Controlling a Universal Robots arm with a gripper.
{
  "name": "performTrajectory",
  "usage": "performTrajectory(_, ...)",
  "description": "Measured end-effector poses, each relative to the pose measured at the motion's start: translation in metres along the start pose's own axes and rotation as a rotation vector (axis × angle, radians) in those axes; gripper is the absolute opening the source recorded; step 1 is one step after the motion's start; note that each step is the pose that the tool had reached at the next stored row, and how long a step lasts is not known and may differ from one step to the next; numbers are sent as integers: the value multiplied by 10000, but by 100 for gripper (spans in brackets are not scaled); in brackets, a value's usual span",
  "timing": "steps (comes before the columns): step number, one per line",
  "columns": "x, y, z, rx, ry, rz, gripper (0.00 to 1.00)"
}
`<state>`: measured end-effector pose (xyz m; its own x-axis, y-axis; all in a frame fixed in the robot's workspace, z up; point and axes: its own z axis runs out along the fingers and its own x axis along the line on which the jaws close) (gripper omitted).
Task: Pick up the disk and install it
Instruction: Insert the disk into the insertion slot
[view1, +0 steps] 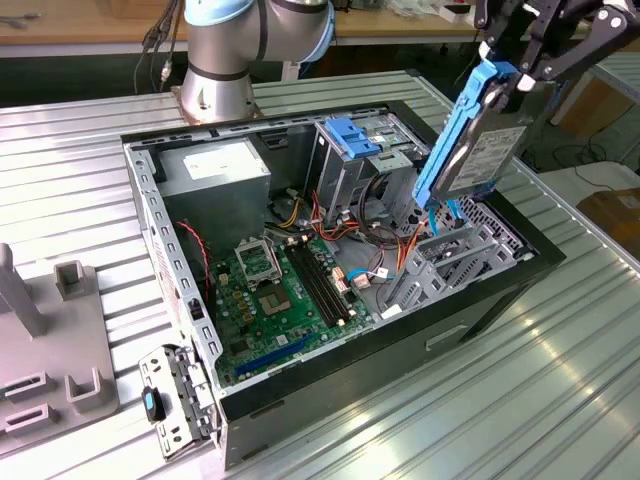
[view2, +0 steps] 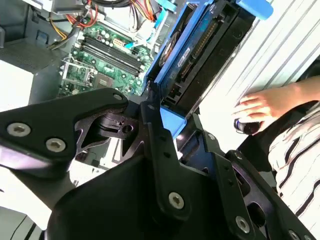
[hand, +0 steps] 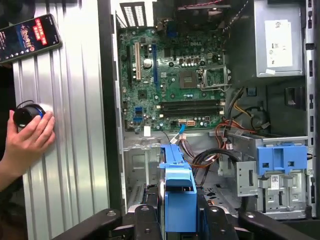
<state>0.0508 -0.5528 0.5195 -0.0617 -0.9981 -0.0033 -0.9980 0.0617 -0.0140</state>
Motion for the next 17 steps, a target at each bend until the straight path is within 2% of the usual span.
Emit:
performTrajectory(1,182,-10,74,1,-4,1,37)
performTrajectory(2,195,-11,114,0,0,0,37)
performTrajectory(3,201,-18,180,0,-1,12,37)
performTrajectory(5,200,-33,255,1,-1,69,37)
performTrajectory(8,196,-85,306,-4,2,71,37)
performTrajectory(10,196,-100,413,-9,1,70,37)
performTrajectory(11,195,-118,442,-12,1,71,37)
performTrajectory(13,191,-170,462,-17,4,71,37)
performTrajectory(16,186,-173,489,-18,13,72,37)
performTrajectory(17,145,-171,507,-18,14,70,37)
